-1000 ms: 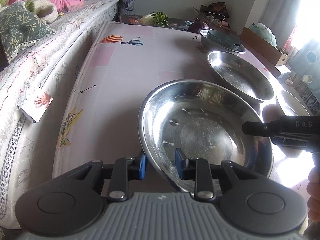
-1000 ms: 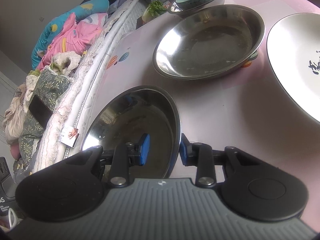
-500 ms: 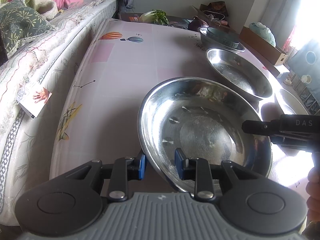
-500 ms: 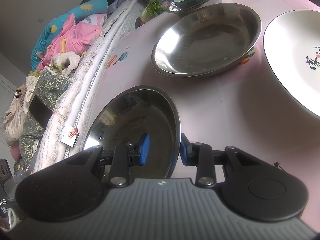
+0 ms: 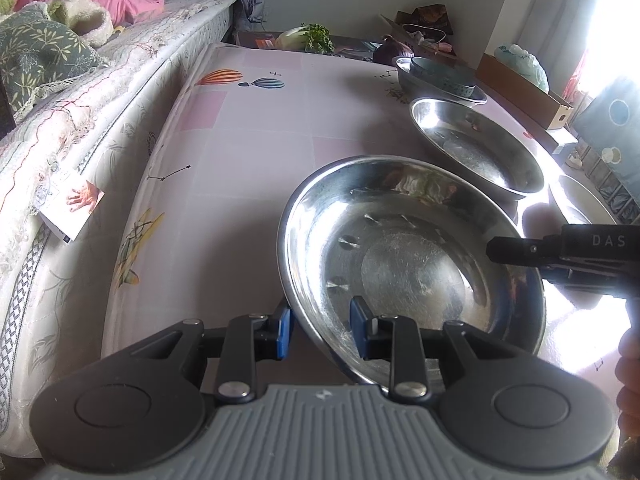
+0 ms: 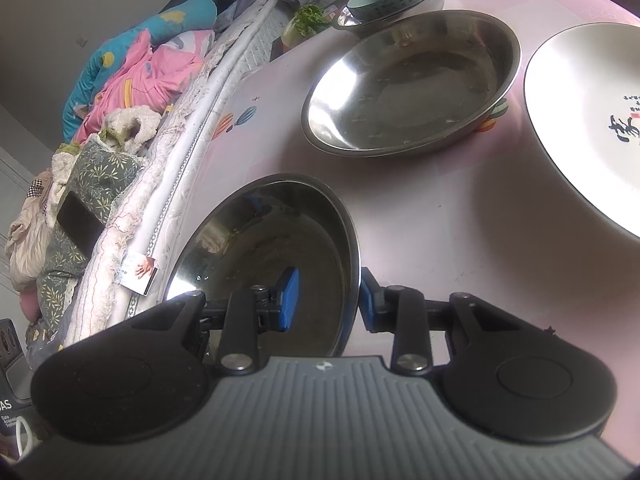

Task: Organize plates and bowls
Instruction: 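Lift the large steel basin by its rim with both grippers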

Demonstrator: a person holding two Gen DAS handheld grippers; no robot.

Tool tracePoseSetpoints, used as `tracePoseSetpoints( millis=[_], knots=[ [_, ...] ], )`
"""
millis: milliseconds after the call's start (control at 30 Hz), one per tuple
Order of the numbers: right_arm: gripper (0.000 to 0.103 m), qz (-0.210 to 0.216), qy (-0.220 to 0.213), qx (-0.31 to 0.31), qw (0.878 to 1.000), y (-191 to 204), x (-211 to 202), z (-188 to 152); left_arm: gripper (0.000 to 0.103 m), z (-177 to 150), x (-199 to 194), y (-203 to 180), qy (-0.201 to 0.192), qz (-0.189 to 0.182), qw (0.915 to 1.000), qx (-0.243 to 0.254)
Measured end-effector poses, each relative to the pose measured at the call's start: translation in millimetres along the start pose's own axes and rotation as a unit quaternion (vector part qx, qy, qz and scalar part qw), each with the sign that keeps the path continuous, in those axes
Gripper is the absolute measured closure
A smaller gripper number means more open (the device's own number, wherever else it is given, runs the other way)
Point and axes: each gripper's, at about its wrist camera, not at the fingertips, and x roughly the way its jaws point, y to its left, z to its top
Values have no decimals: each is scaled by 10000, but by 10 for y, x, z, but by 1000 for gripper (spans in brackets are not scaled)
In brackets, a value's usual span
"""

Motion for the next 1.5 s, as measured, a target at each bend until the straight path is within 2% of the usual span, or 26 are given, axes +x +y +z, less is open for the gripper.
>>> tracePoseSetpoints(
  millis=[333,467,700,833,1033,1200,1500],
  knots=[
    [74,-122,-237,-117,9996,0,14,38,73,68,81,14,-111,232,9996,67],
    [84,-158,-241,-158,9995,-6,42,41,77,92,90,24,-103,201,9997,14],
    [89,-277,-318,-229,9988,-34,-14,10,77,60,74,-30,-50,214,9997,136],
    [90,-398,-383,-348,9979,-21,-43,5,77,75,115,-111,-27,563,9976,401],
    [90,-426,-284,-339,9981,-49,21,-25,76,110,156,-135,20,579,9976,375],
    [90,-460,-337,-364,9977,-49,9,-38,81,134,163,-161,29,470,9982,363],
    [93,-430,-355,-234,9982,-134,28,-26,78,163,232,-233,14,550,9973,478]
  ],
)
